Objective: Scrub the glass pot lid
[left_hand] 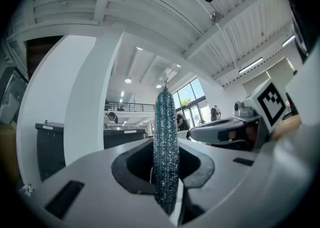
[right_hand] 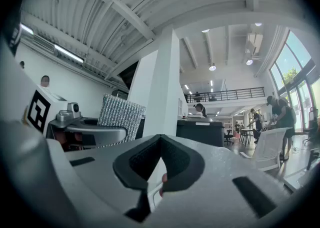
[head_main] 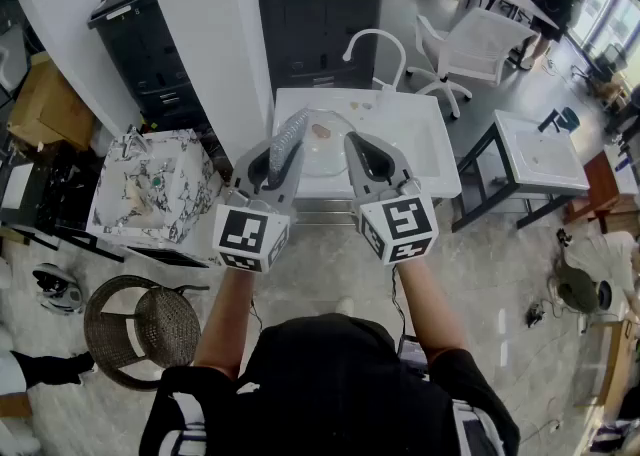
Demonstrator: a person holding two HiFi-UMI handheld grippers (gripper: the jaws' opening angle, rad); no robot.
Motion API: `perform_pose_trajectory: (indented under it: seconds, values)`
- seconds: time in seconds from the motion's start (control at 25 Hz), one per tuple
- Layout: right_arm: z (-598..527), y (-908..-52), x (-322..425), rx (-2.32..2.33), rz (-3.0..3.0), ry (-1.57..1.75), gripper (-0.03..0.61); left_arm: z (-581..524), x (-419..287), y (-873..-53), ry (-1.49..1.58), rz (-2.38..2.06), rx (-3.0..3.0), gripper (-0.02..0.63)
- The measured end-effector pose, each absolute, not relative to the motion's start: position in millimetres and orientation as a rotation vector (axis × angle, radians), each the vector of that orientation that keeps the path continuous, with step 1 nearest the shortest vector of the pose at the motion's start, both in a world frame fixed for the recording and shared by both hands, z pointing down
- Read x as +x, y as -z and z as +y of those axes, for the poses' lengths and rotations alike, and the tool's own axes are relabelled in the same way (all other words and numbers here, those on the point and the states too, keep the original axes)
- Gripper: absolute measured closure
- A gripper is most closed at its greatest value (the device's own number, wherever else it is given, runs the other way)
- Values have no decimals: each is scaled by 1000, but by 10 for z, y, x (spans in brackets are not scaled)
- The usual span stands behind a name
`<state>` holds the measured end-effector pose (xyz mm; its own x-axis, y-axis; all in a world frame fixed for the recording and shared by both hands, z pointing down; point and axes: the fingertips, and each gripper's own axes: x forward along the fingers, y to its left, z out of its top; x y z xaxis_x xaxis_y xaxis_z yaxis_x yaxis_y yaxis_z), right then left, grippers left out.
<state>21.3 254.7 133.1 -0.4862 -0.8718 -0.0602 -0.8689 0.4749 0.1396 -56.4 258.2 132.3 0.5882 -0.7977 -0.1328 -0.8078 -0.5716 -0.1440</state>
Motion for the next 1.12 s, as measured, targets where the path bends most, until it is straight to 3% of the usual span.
perform_pose_trajectory:
  seconds: [1.12]
  values:
    - [2144,-1538,891,1479,-2761,158,583,2259,105,-1496,-18,1436,-2582,541]
